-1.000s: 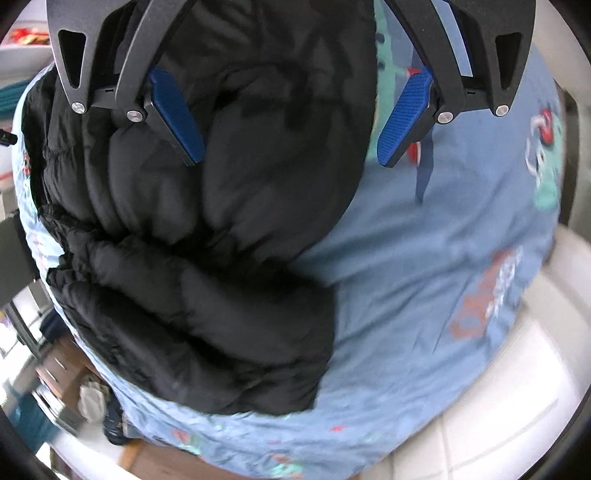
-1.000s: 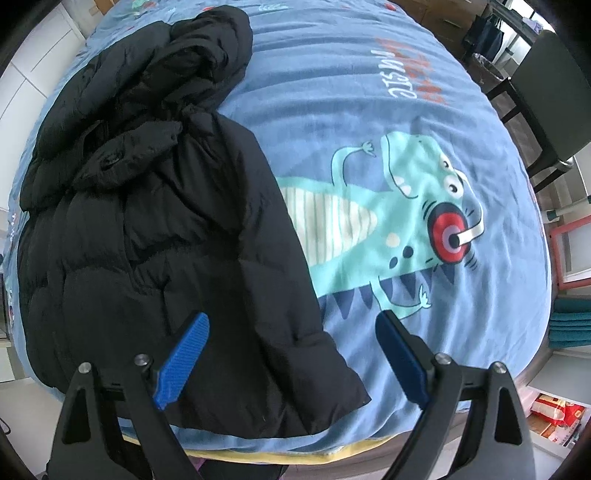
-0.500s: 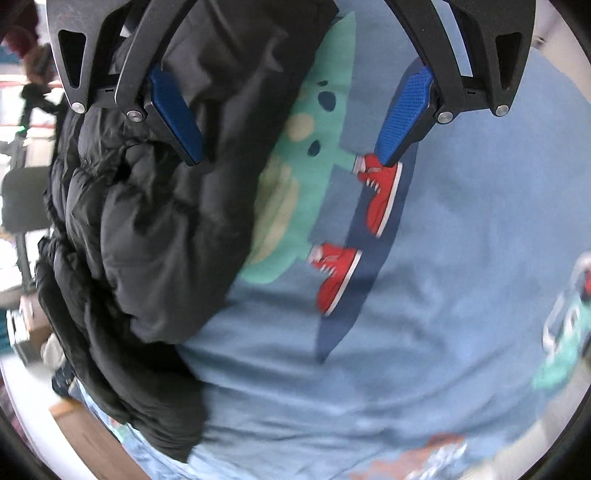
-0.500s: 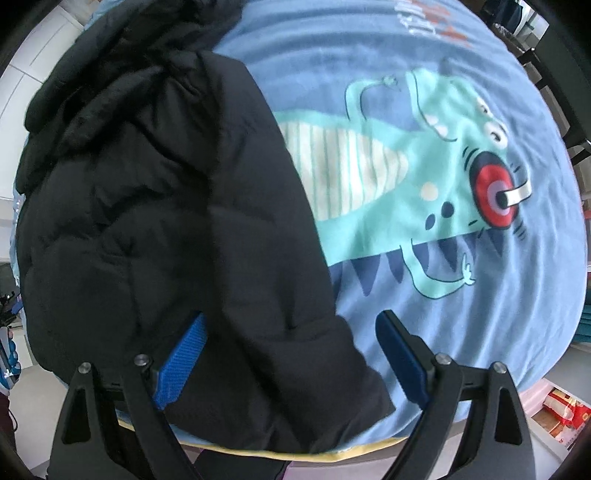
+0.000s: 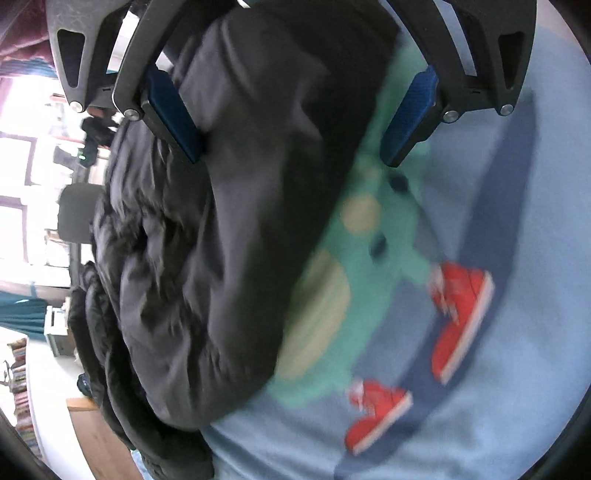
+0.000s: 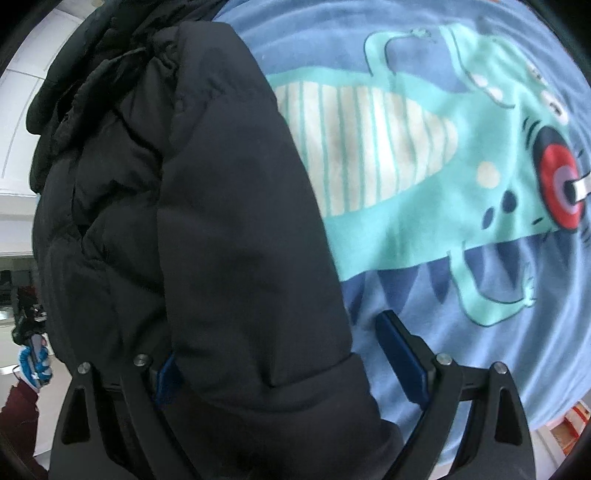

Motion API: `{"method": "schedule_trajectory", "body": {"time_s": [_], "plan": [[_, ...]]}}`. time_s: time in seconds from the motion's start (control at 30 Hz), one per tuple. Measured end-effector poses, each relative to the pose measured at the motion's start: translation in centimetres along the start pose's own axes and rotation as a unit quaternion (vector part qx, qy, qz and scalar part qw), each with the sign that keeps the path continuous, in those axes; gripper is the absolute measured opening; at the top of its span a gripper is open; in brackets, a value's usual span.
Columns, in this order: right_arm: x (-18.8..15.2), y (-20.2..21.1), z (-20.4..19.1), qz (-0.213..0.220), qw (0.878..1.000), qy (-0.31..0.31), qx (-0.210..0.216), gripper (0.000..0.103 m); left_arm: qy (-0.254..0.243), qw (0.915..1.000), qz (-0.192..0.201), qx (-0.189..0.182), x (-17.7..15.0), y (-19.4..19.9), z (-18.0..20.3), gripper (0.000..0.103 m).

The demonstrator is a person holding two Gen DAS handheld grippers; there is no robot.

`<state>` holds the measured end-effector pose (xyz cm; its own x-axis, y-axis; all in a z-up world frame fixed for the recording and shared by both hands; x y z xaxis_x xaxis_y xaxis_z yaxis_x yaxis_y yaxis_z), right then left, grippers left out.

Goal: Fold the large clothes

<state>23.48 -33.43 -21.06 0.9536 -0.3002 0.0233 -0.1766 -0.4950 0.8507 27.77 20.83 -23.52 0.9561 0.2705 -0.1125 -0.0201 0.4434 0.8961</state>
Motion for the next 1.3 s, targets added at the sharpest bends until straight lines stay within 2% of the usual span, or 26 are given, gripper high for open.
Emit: {"method": "schedule_trajectory", "body": {"time_s": [0.07, 0.13, 0.23, 0.33, 0.4, 0.47, 0.53, 0.57, 0.63, 0.7, 0.77, 0.87, 1.07, 1.2, 1.3], "plan": [[-0.4, -0.4, 0.1, -0.007, 1.000, -0.005, 0.019, 0.094, -0.002, 0.9997, -0.019, -0.013, -1.6, -0.6, 0.6, 0.096], [-1.2, -0.8, 0.0, -0.015, 0.999, -0.011, 0.040, 0.094, -0.007, 0.9995, -0.028, -0.011, -2.6, -1.0, 1.1, 0.096], [-2.1, -1.1, 0.0, -0.022, 0.998, -0.019, 0.064, 0.094, -0.001, 0.9996, -0.025, -0.011, -3.3, -1.3, 1.6, 0.093], [-2.5, -1.1, -0.2, -0.030, 0.996, -0.024, 0.075, 0.094, 0.006, 0.9996, -0.025, -0.009, -3.8, -1.3, 2.0, 0.079], [-2.8, -1.1, -0.5, -0.039, 0.995, -0.031, 0.082, 0.092, 0.010, 0.9996, -0.026, -0.003, -3.6, -1.0, 2.2, 0.065], [-3.3, -1.4, -1.0, -0.042, 0.995, -0.032, 0.087, 0.081, 0.019, 0.9994, -0.027, -0.003, -3.2, -0.7, 3.6, 0.060], [-3.4, -1.5, -1.5, -0.042, 0.993, -0.041, 0.104, 0.056, 0.023, 0.9993, -0.029, 0.001, -3.3, -0.7, 4.1, 0.057], [-3.4, -2.1, -2.4, -0.041, 0.992, -0.042, 0.110, 0.051, 0.022, 0.9993, -0.029, 0.003, -3.3, -0.6, 4.3, 0.054], [-3.6, -2.2, -3.2, -0.042, 0.992, -0.039, 0.116, 0.035, 0.023, 0.9993, -0.031, 0.004, -3.0, -0.3, 4.8, 0.044], [-3.7, -2.3, -4.1, -0.046, 0.990, -0.039, 0.125, 0.025, 0.017, 0.9994, -0.028, 0.008, -2.9, 0.2, 5.5, 0.024], [-3.8, -2.2, -5.1, -0.056, 0.989, -0.035, 0.133, 0.020, 0.005, 0.9997, -0.019, 0.015, -2.8, 0.6, 7.2, 0.016], [-3.4, -1.7, -6.5, -0.051, 0.989, -0.026, 0.136, 0.016, -0.001, 0.9999, -0.007, 0.009, -2.6, 2.0, 9.1, 0.013], [-0.6, 3.5, -7.4, 0.008, 0.987, -0.019, 0.162, 0.014, 0.000, 0.9991, 0.029, -0.032, -0.7, 5.9, 12.3, 0.012], [2.2, 6.2, -8.7, 0.053, 0.984, -0.007, 0.169, 0.013, 0.006, 0.9955, 0.070, -0.064, 2.3, 9.2, 14.6, 0.012], [5.3, 9.0, -10.0, 0.103, 0.975, -0.009, 0.195, 0.013, 0.019, 0.9896, 0.105, -0.096, 5.3, 12.1, 16.1, 0.012]]}}
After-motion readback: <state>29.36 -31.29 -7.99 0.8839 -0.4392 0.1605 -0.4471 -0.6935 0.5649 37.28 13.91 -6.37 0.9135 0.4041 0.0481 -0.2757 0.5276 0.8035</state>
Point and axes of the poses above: each gripper's, at about its wrist camera, not at the fingertips, and y roughly against the way its jaws point, z to its right, x to its top, the point moved 8 cm from there along -y, roughly the way its jaws point, and after that the axes turned 14 degrees about x, right-handed, at the moved point
